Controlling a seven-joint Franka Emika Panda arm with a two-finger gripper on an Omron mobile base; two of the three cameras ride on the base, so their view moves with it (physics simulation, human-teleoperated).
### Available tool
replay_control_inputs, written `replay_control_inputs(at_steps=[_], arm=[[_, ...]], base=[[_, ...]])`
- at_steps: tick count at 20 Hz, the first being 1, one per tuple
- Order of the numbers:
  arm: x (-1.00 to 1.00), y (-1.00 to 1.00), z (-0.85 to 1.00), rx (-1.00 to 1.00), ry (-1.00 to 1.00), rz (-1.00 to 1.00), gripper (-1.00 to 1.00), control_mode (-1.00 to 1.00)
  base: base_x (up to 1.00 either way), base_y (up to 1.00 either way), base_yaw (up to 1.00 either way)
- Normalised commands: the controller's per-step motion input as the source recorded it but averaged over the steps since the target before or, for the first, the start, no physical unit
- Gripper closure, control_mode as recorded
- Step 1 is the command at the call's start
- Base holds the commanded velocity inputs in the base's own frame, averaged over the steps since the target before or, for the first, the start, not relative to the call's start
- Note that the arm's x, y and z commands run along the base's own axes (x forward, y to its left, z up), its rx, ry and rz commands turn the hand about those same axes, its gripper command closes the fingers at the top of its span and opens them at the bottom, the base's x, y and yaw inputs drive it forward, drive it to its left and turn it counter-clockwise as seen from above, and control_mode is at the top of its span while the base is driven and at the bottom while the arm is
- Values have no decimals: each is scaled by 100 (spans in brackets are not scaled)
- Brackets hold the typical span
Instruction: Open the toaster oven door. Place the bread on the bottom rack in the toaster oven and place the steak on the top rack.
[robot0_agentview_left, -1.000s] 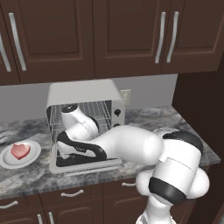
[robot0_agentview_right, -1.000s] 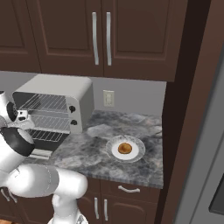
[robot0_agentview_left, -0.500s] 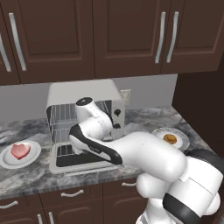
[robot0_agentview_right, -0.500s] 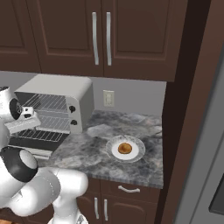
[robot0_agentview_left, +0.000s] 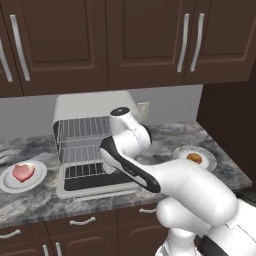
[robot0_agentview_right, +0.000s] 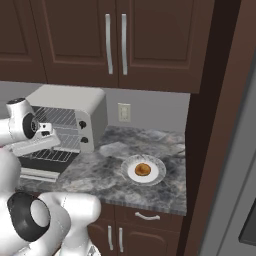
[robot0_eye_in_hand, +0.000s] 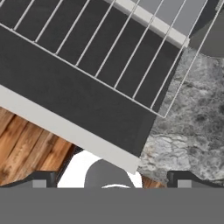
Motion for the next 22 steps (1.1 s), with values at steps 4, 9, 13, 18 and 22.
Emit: replay_control_inputs(at_steps=[4, 9, 13, 18, 22], arm=[[-3, -62, 9, 0, 4, -3, -100, -100], [0, -63, 8, 0, 7, -2, -100, -100], [0, -56, 6, 0, 4, -5, -100, -100], [4, -49, 1, -1, 2, -10, -100, -100], [13, -45, 0, -2, 3, -13, -100, -100]], base=[[0, 0, 0], [0, 0, 0], [0, 0, 0], [0, 0, 0], [0, 0, 0]])
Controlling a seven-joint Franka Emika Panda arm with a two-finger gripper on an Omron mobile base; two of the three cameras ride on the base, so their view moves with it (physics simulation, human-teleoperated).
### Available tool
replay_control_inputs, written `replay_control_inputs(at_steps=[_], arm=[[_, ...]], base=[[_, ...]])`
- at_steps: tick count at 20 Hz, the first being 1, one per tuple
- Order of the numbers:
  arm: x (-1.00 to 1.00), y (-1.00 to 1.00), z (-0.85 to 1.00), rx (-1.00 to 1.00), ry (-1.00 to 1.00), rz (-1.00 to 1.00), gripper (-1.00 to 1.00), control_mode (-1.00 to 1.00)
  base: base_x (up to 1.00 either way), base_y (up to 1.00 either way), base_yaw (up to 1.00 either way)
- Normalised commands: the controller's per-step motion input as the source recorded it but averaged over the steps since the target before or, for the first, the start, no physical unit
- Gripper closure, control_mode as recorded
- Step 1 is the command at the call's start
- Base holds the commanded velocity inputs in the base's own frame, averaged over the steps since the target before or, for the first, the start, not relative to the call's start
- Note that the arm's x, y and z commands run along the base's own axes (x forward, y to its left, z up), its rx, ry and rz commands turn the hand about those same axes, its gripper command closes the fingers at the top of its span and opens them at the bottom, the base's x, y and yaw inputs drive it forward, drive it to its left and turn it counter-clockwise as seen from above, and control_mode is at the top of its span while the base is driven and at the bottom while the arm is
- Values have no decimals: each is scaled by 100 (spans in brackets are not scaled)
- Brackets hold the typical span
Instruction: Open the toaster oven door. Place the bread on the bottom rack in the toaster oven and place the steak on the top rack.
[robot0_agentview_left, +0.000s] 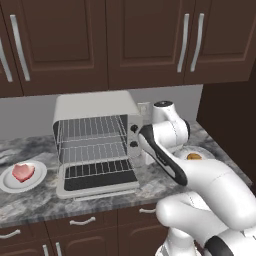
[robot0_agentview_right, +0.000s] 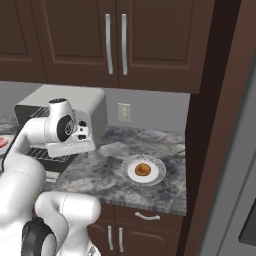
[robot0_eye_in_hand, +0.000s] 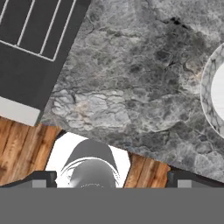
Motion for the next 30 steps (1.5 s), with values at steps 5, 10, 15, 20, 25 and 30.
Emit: replay_control_inputs(at_steps=[5, 10, 15, 20, 25, 30], arm=[[21, -37, 0, 0, 2, -10, -100, -100], [26, -33, 0, 0, 2, -4, -100, -100], [21, -48, -5, 0, 1, -7, -100, -100], [17, -61, -7, 0, 0, -10, -100, -100], [13, -67, -15, 0, 0, -9, -100, -100], [16, -55, -30, 0, 0, -10, -100, -100]], base=[[0, 0, 0], [0, 0, 0], [0, 0, 0], [0, 0, 0], [0, 0, 0], [0, 0, 0]])
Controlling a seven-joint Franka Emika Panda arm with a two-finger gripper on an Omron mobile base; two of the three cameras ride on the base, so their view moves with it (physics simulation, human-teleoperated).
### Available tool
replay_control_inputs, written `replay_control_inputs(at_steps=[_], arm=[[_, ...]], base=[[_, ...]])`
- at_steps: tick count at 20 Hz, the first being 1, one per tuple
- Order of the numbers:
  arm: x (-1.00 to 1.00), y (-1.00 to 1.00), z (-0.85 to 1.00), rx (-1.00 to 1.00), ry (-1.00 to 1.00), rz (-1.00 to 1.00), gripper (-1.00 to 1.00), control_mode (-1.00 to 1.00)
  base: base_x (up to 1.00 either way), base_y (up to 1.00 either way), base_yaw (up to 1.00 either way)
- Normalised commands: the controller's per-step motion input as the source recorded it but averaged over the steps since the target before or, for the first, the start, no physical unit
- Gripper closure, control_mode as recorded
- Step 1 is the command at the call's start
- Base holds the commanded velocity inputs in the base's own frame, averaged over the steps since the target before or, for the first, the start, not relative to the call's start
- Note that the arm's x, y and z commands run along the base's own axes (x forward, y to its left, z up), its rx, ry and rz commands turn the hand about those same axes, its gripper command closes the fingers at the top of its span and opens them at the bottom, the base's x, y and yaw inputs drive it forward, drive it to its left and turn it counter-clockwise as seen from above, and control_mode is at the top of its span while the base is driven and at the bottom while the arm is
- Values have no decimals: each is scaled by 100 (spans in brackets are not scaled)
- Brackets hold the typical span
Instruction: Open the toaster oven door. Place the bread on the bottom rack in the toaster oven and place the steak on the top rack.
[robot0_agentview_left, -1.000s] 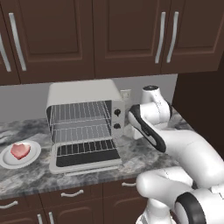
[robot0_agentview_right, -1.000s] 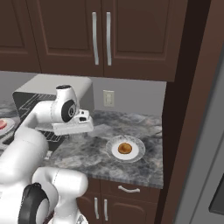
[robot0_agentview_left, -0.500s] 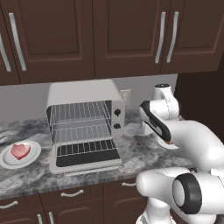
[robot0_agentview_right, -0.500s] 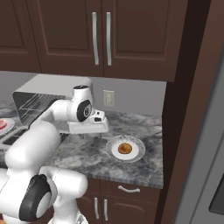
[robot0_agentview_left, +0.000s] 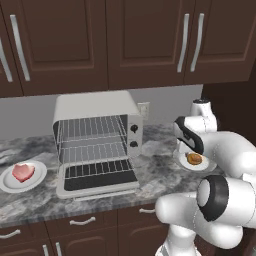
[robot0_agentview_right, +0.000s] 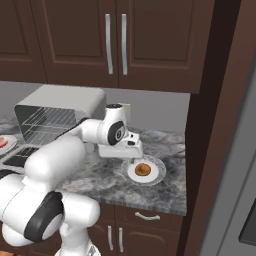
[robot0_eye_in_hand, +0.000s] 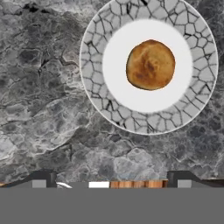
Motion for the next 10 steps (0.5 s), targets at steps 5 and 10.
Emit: replay_control_inputs(at_steps=[5, 10], arm=[[27, -28, -33, 3, 0, -3, -100, -100], [29, -4, -34, 4, 0, -3, -100, -100]], base=[[0, 0, 0], [0, 0, 0]])
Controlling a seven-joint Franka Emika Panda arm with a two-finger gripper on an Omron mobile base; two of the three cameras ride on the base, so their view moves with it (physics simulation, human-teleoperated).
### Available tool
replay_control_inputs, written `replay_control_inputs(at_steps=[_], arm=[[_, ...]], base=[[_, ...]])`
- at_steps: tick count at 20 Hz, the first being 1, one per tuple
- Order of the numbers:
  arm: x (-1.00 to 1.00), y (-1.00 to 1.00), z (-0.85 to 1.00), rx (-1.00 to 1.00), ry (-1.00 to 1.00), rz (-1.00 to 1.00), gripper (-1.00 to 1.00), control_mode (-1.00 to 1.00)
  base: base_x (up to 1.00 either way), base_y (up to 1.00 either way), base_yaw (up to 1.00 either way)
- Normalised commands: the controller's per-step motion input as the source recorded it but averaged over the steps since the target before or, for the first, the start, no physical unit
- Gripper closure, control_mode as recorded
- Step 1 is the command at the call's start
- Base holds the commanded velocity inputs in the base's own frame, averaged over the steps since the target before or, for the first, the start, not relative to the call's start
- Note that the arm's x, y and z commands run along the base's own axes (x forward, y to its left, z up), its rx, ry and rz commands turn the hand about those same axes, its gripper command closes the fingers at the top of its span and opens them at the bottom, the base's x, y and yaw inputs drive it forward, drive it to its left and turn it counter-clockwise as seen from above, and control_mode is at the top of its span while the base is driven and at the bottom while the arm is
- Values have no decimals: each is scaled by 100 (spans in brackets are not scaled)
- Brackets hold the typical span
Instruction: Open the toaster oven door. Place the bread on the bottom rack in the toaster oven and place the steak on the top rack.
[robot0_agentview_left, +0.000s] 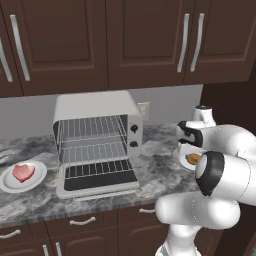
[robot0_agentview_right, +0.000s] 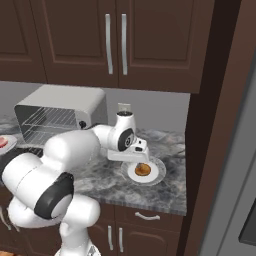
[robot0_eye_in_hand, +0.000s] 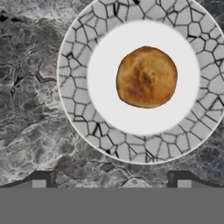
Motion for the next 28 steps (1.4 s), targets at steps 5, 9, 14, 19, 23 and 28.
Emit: replay_control_inputs(at_steps=[5, 9, 14, 19, 23, 28], arm=[[28, 2, -27, 1, 0, -3, -100, -100], [30, -14, -25, 0, 0, 0, -100, -100], [30, -18, -23, 0, 0, 0, -100, -100], [20, -22, -25, 0, 0, 0, -100, -100], [16, -20, -24, 0, 0, 0, -100, -100], [17, -5, -12, 4, 0, 0, -100, -100]], base=[[0, 0, 0], [0, 0, 0], [0, 0, 0], [0, 0, 0], [0, 0, 0], [0, 0, 0]])
